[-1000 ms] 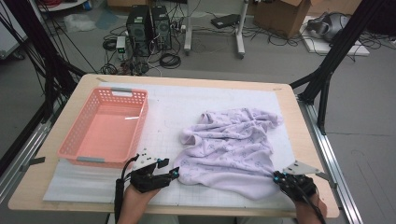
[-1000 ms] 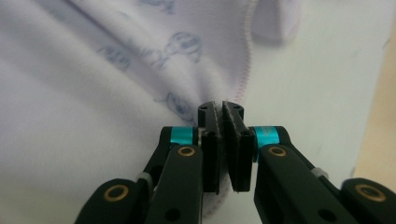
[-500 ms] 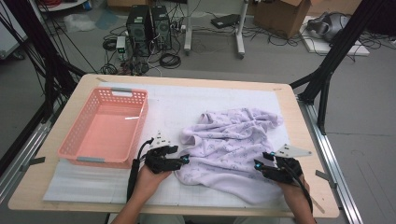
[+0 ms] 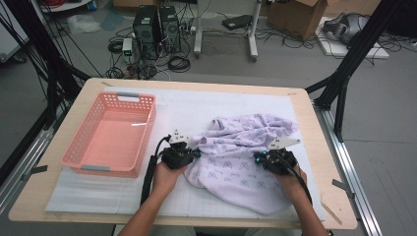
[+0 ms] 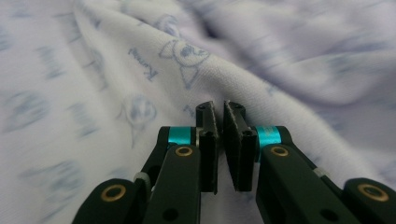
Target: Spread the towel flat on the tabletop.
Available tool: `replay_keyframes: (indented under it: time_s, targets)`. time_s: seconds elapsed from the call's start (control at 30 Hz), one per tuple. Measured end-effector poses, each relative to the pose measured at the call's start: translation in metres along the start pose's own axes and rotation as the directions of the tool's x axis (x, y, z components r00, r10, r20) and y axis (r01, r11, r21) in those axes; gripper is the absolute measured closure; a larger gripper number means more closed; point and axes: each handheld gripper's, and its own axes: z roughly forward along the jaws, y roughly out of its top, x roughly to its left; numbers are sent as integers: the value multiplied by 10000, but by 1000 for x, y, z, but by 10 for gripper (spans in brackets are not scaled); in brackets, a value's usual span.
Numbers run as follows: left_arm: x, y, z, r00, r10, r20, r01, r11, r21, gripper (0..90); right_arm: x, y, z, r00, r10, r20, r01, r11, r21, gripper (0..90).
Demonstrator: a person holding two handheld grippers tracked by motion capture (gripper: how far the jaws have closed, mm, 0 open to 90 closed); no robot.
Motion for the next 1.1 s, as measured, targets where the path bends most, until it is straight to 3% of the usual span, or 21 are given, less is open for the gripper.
replay_keyframes:
  time_s: [0.07, 0.13, 0.27, 0.37, 0.43, 0.53, 0.6, 0.67, 0.73, 0.77, 0.83, 0.9, 0.93, 1.03, 1.1]
  targets:
    - [5, 13, 7, 9997, -18, -252, 14, 9998, -179, 863, -10, 7, 5, 9989, 139, 449, -127, 9996, -272, 841]
    - [7, 24, 16, 9978, 316, -588, -334, 9990, -309, 863, -14, 15, 9, 9955, 112, 943, -67, 9988, -475, 842]
    - [12, 37, 31, 9954, 331, -904, -399, 9964, -748, 862, -24, 27, 19, 9831, 261, 1813, -163, 9983, -551, 844]
    - [13, 36, 40, 9954, 159, -942, -268, 9929, -1162, 859, -31, 32, 23, 9635, 624, 2604, -386, 9947, -956, 845]
    - [12, 34, 45, 9964, 18, -848, -92, 9962, -870, 825, -34, 34, 27, 9517, 874, 2942, -624, 9937, -932, 844]
    - [14, 32, 39, 9978, -495, -443, 463, 9964, -715, 552, -35, 32, 27, 9553, 1212, 2696, -1000, 9908, -908, 751]
    - [13, 32, 29, 9986, -359, -400, 335, 9976, -604, 487, -34, 30, 18, 9574, 1194, 2631, -899, 9885, -1216, 685]
    - [7, 29, 18, 9986, -61, -524, 33, 9986, -528, 433, -35, 27, 3, 9562, 1583, 2461, -1189, 9787, -1673, 621]
    - [1, 19, 3, 9974, 233, -681, -323, 9904, -1344, 506, -35, 22, -9, 9537, 1748, 2447, -1323, 9746, -1806, 621]
    - [-1, 15, -2, 9971, 284, -710, -376, 9904, -1329, 517, -34, 19, -15, 9544, 1678, 2468, -1240, 9752, -1835, 622]
    - [-1, 7, -6, 9983, 282, -509, -327, 9955, -892, 536, -32, 13, -26, 9535, 1610, 2547, -1120, 9740, -1968, 624]
    - [0, -1, -10, 9984, 239, -519, -273, 9975, -650, 580, -30, 6, -37, 9534, 1692, 2500, -1172, 9707, -2097, 621]
    - [0, -3, -12, 9978, 263, -611, -281, 9992, -285, 618, -29, 2, -41, 9536, 1725, 2467, -1210, 9701, -2105, 617]
    - [0, -13, -14, 9978, 306, -591, -291, 9992, 266, 746, -26, -10, -52, 9573, 1452, 2498, -1019, 9787, -1781, 606]
    - [-2, -18, -14, 9981, 314, -536, -281, 9978, 602, 796, -25, -20, -61, 9576, 1535, 2439, -1093, 9765, -1856, 602]
